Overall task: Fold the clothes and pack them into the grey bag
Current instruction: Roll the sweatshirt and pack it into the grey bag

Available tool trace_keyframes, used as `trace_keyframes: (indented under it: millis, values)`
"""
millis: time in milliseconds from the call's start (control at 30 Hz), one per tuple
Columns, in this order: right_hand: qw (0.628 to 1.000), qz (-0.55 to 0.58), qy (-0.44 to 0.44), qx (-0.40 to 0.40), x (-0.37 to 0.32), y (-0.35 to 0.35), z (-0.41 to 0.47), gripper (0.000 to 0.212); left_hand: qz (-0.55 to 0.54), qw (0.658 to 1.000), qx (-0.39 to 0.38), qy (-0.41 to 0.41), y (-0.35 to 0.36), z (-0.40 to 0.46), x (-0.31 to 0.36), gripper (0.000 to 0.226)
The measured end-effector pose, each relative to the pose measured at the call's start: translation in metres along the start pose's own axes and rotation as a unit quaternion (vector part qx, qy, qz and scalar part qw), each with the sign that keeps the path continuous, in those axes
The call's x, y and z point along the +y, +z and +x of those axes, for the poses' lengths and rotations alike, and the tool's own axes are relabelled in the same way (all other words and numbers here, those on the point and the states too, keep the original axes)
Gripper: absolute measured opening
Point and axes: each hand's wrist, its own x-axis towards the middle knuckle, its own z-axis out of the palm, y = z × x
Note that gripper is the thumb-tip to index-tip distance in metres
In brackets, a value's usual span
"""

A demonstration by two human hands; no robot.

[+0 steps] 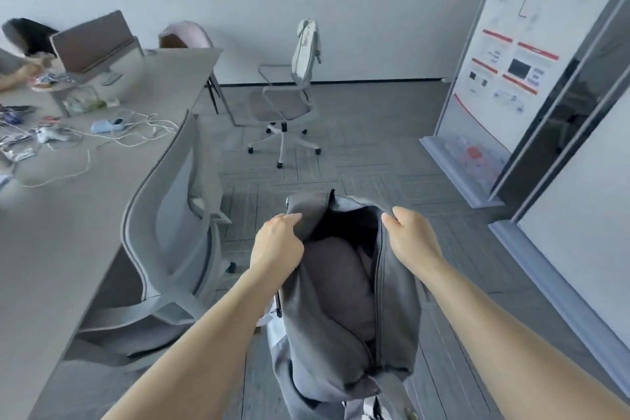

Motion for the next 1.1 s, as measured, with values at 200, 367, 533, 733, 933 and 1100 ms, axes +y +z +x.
trace_keyframes:
  millis: [200, 367, 533, 733, 933, 1100]
  values:
    - [0.999, 0.020, -0.026, -0.029, 0.014, -0.005, 0.118, 0.041, -0.011, 0.999, 0.013, -0.050, 0.018, 0.094, 0.031, 0.067]
    - [0.995, 0.040, -0.075, -0.052, -0.004, 0.003, 0.216, 0.042, -0.008, 0.995, 0.058, -0.080, 0.016, 0.172, 0.042, 0.064]
    - [0.991, 0.044, -0.109, -0.070, -0.035, 0.035, 0.312, 0.041, -0.003, 0.993, 0.088, -0.082, 0.007, 0.261, 0.033, 0.061]
    - [0.988, 0.052, -0.125, -0.068, -0.087, 0.091, 0.425, 0.040, -0.009, 0.990, 0.109, -0.086, -0.012, 0.390, -0.009, 0.061]
    - [0.988, 0.064, -0.115, -0.079, -0.137, 0.152, 0.528, 0.040, -0.008, 0.989, 0.105, -0.102, -0.035, 0.511, -0.051, 0.063]
    - [0.983, 0.073, -0.139, -0.097, -0.173, 0.204, 0.623, 0.041, -0.006, 0.985, 0.124, -0.120, -0.047, 0.602, -0.081, 0.062]
